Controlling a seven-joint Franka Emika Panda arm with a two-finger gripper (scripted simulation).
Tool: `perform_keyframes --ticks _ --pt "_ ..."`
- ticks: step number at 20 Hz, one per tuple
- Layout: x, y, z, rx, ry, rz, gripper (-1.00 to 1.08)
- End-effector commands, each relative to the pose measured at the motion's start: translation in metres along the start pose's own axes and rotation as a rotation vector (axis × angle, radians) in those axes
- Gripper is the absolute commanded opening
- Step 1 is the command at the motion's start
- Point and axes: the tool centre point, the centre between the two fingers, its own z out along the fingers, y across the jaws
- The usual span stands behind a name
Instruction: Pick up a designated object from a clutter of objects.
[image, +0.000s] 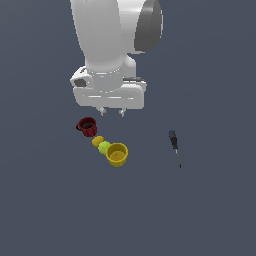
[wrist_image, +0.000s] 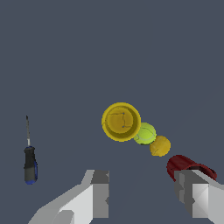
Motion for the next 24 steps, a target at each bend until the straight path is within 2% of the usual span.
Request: perform_keyframes --ticks 1,6,10,14,19,24 --pt "-0.005 0.021 0.020 0.023 -0.011 0.059 0.28" --pt "-0.027 0.079 0.072 0.075 -0.032 0.228 0.28" --pt "-0.059 0.132 0.117 0.111 -0.047 0.401 0.28" --pt "-0.093 0.172 0.152 0.127 -0.056 0.549 0.28" --pt "-0.130 0.205 0.180 0.131 -0.065 0.682 0.28" --pt "-0.151 0.220 0.193 0.129 -0.069 0.753 0.28"
